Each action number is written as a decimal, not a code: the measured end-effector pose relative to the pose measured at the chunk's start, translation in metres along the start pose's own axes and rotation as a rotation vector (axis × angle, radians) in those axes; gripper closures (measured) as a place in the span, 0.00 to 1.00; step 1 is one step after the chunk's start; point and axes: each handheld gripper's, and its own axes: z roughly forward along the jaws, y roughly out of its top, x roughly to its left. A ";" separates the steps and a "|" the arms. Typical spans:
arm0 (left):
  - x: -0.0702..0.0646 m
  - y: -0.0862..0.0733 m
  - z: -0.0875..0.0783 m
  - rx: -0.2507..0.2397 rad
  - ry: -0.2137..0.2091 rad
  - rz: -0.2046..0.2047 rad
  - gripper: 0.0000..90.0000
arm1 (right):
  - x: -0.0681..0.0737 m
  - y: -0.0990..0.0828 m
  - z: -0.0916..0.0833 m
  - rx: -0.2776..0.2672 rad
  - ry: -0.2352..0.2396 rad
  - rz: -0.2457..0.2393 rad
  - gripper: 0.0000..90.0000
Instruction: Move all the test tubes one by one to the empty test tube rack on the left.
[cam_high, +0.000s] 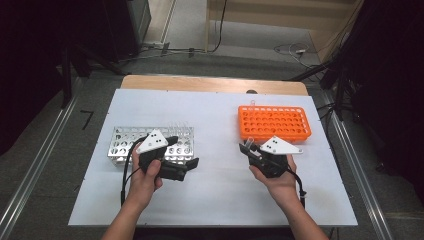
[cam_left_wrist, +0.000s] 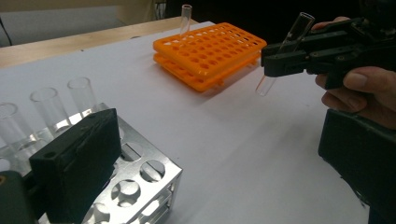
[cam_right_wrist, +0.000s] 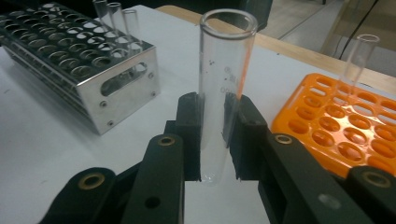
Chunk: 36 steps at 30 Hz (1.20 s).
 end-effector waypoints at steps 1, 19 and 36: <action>-0.002 0.001 0.001 0.003 -0.004 0.000 0.00 | 0.003 0.000 0.000 0.004 0.005 -0.006 0.82; -0.040 0.008 0.025 0.017 -0.087 0.017 0.42 | 0.059 0.001 0.018 0.051 0.109 -0.127 0.82; -0.051 0.007 0.031 0.019 -0.073 0.044 0.77 | 0.076 0.001 0.023 0.074 0.170 -0.141 0.82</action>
